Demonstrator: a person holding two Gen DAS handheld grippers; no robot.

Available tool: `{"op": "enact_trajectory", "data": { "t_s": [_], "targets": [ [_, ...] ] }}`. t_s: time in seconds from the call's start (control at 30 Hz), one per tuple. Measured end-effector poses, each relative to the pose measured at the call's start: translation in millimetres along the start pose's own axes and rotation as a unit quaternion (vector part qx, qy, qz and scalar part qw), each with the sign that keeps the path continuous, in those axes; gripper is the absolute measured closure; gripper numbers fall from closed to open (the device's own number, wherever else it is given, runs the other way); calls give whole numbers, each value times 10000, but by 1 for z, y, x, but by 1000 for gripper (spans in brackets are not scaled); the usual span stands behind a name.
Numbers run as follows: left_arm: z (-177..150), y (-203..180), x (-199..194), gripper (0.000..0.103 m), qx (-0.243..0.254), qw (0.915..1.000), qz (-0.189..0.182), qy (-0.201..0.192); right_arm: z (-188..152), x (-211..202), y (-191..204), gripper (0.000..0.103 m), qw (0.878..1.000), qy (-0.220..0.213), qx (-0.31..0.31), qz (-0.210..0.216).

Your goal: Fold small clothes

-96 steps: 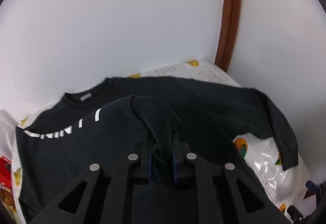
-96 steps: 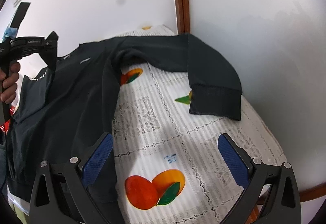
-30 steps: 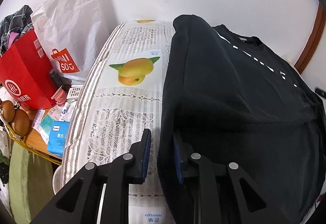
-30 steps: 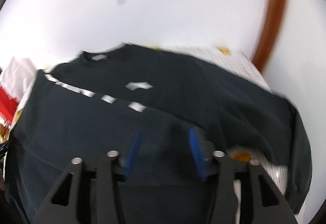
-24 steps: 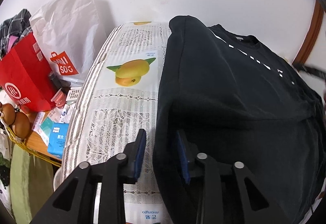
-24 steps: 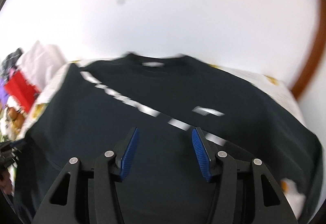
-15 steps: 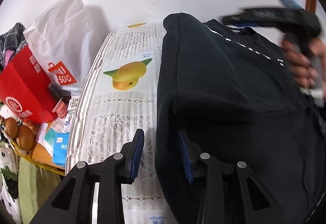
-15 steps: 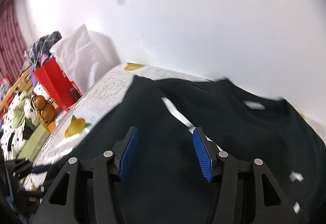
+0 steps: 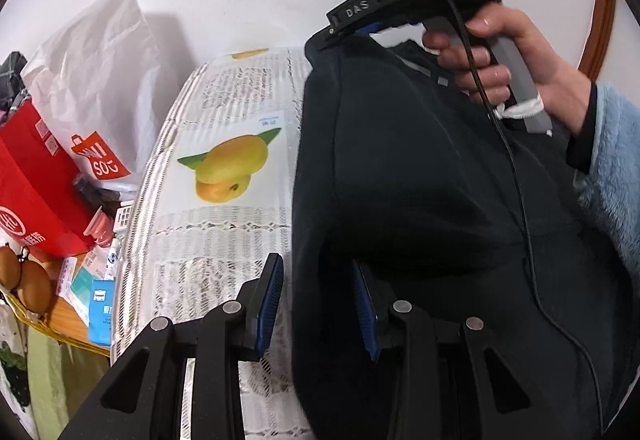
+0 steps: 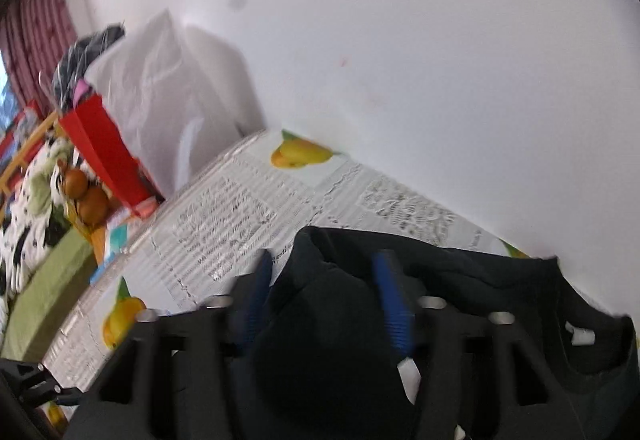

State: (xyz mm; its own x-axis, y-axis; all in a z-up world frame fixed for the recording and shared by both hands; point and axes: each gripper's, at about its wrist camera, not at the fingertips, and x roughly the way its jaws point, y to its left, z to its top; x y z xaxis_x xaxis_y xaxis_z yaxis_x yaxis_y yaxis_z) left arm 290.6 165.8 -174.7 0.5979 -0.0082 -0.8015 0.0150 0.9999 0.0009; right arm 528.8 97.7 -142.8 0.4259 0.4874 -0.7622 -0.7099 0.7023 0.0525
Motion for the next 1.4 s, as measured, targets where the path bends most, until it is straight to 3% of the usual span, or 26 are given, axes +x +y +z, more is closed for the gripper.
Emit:
{"op": "enact_trajectory", "data": {
  "t_s": [0.07,0.17,0.23,0.5,0.53,0.67,0.83,0.97,1.1,1.17,1.3,1.4],
  "targets": [
    [0,1,-1,95,-59,9999,-7,-97,2,-2,-1,91,9998,-208,19,72],
    [-3,15,-9,96,-388,9988,-139,-253,5,-10,-9,91,9962,-615,395,467],
    [-5,25,-8,96,-709,9969,-271,-191,7,-3,-10,91,9948,-706,543,502],
    [-10,28,-2,96,-720,9971,-198,-110,12,54,3,90,9972,-243,695,91],
    [-10,29,-1,95,-725,9971,-211,-99,13,51,3,89,9971,-264,713,38],
    [-9,29,-4,93,-689,9974,-225,-56,11,17,-7,67,9943,-498,942,52],
    [-9,22,-11,89,-584,9982,-151,1,-18,-52,-33,61,9902,-748,1154,-251],
    [-16,14,-30,69,-577,9982,-128,-95,-74,-115,-59,53,9861,-754,1270,-757],
    [-25,5,-50,66,-623,9978,-176,-134,-162,-191,-88,48,9689,-624,1544,-1828],
    [-32,-1,-58,62,-597,9979,-186,-162,-202,-223,-102,48,9600,-538,1742,-2123],
    [-53,-15,-64,61,-458,9989,-24,-94,-306,-301,-143,48,9288,-505,2519,-2670],
    [-72,-21,-62,61,-428,9991,75,1,-389,-351,-175,48,8854,-361,3197,-3355]
  ]
}}
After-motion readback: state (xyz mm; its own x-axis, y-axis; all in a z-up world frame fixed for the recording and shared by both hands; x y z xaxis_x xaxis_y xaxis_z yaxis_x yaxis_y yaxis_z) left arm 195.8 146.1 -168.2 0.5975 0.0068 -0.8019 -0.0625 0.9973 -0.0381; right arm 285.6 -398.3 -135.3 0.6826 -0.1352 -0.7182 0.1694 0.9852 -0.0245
